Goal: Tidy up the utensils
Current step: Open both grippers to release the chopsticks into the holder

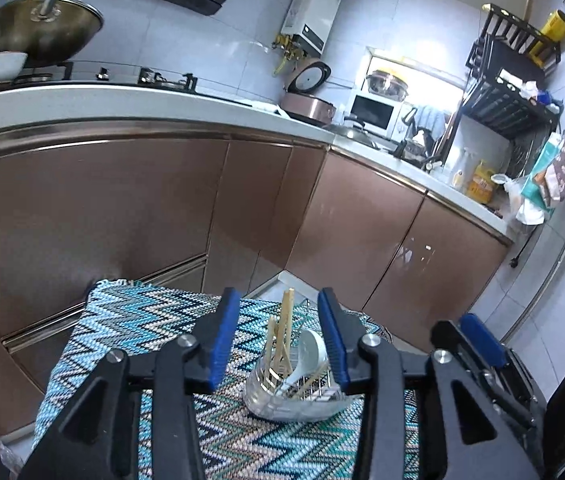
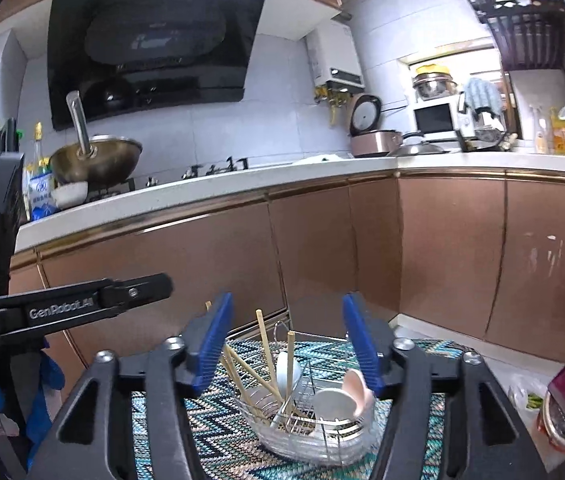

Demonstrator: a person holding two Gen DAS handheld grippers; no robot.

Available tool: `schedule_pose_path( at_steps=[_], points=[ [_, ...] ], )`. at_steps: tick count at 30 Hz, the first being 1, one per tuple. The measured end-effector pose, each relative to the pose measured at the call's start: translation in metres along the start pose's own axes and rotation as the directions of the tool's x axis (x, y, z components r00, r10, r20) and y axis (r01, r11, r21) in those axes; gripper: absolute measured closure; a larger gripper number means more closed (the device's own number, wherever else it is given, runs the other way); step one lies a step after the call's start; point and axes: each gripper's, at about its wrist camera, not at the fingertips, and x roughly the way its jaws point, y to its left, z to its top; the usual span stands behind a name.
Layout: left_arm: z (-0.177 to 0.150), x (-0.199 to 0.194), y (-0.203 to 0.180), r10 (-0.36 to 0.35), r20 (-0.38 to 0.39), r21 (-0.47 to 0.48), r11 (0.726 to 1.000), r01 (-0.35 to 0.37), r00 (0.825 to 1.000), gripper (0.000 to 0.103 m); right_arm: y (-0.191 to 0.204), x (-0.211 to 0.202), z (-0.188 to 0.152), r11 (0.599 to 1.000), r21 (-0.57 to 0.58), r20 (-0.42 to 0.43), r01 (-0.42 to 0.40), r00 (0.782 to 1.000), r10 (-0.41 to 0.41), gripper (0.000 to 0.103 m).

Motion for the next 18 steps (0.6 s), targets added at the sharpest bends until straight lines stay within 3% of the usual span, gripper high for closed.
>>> schedule_pose_path(
  at_steps=[5,8,18],
  points=[
    [-0.004,-0.04,-0.001,0.021,0.033,0.014,1.0,-0.021,0.999,0.059,0.006,-0.036,0.005,0.999,0.021,0.022,0.044,0.999,-0.045,0.013],
    [-0.008,-0.069,-0.003,0.026,0.066,0.03,0.999,-0.029,0.997,0.056,0.012,-0.058,0.005,0.997,0.032,0.038,0.075,0.996,-0.076,0.003],
    [-0.024,-0.16,-0.012,0.036,0.154,0.062,0.997,-0.046,0.987,0.049,0.029,-0.132,0.01,0.994,0.059,0.11,0.096,0.989,-0.102,0.0]
  ],
)
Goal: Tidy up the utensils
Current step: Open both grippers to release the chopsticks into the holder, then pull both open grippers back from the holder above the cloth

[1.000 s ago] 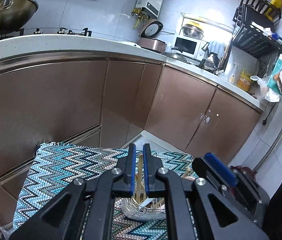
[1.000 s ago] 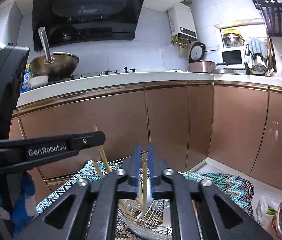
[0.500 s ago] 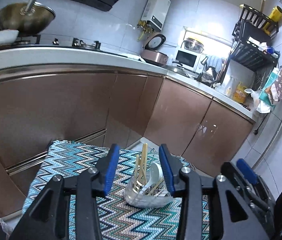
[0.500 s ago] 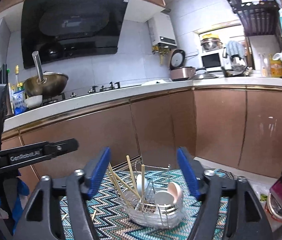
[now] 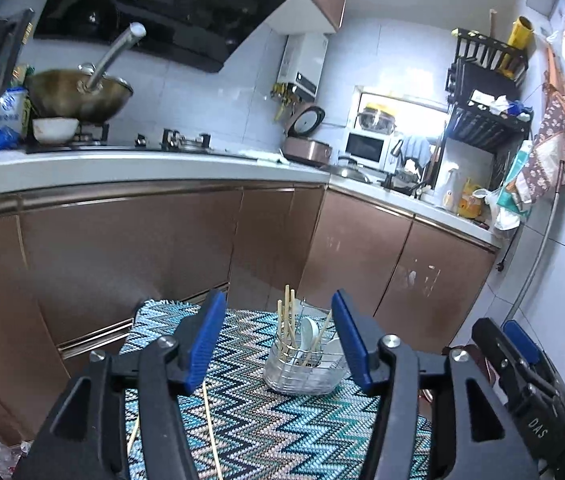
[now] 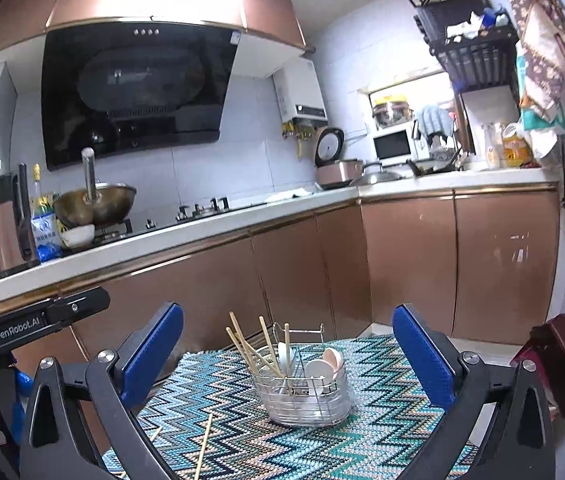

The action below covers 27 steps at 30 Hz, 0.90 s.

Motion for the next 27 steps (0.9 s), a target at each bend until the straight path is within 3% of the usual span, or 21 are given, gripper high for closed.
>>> schedule_pose_path(
  at_steps=[12,17,27],
  points=[
    [-0.013,-0.077,0.016,0.032,0.034,-0.016,0.999,-0.031,0.999,0.048,0.022,-0.072,0.005,1.0,-0.002,0.069,-0.005,0.998,0.006,0.0],
    [-0.018,-0.098,0.029,0.06,0.046,-0.031,0.998,-0.058,0.997,0.042,0.035,-0.083,-0.001,0.999,-0.031,0.051,-0.014,0.999,0.016,0.0],
    [-0.03,-0.121,0.049,0.077,0.048,-0.07,0.995,-0.074,0.996,0.042,0.047,-0.096,-0.007,0.997,-0.057,0.033,-0.046,0.998,0.047,0.0]
  ],
)
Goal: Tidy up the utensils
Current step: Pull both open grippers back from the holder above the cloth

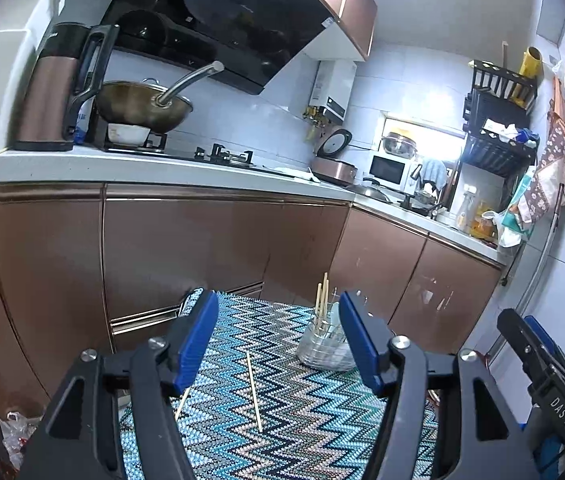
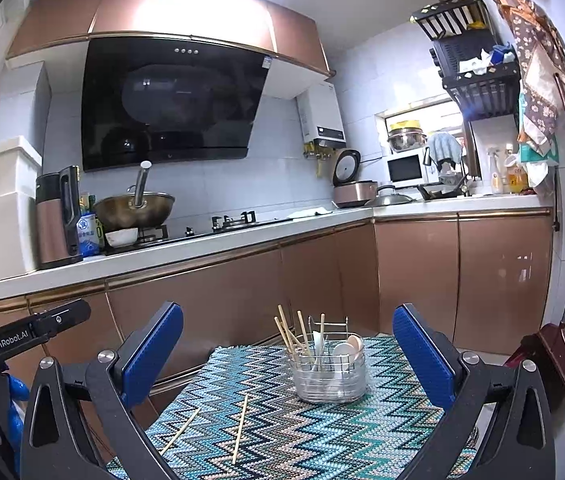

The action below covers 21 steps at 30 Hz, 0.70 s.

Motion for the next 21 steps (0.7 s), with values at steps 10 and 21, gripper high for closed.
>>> schedule_pose_path(
  at_steps=[10,21],
  points=[
    [-0.004,0.001,0.006,0.008,-0.006,-0.026,1.0,-0.008,1.0,0.042,0.002,-0.002,-0.005,0.999,-0.024,-0.005,0.025,1.0,-0.025,0.0],
    [-0.005,0.001,0.002,0.024,0.004,-0.044,0.999,-0.024,1.0,0.042,-0.007,-0.013,-0.002,0.998,-0.021,0.035,0.054,0.998,-0.053,0.0]
  ],
)
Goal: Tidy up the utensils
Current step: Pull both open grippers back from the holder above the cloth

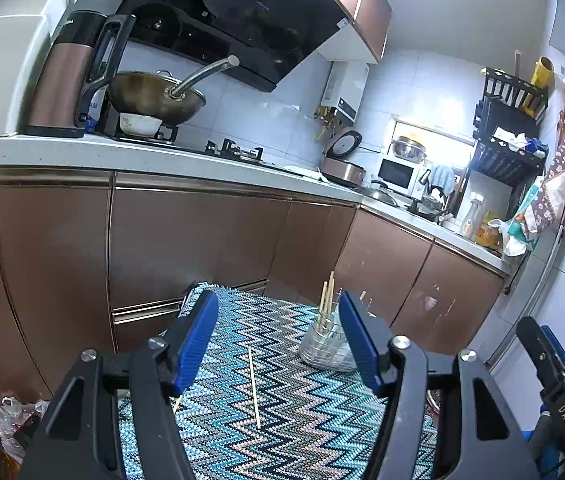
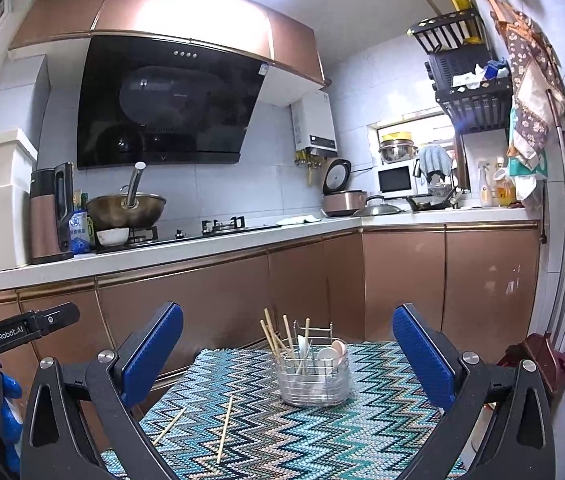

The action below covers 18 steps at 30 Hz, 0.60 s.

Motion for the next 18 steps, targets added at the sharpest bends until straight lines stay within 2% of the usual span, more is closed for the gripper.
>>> schedule_pose_path(
  at_steps=[10,14,18],
  points=[
    [0.01,-0.015,-0.003,0.014,0.056,0.034,0.999,-0.016,0.998,0.042,-0.017,-0.007,0.0,0.999,0.044,0.004,0.03,1.0,-0.03,0.0],
    [0.023,-0.018,0.011,0.036,0.073,0.056,0.998,-0.04,0.997,0.042,-0.018,-0.003,0.0,0.998,0.048,0.0,0.041,0.999,-0.041,0.0],
    [0.034,-0.01,0.037,0.096,0.064,0.058,0.993,-0.1,0.993,0.042,-0.018,0.004,-0.005,0.998,0.048,-0.017,0.042,0.999,-0.041,0.0]
  ],
)
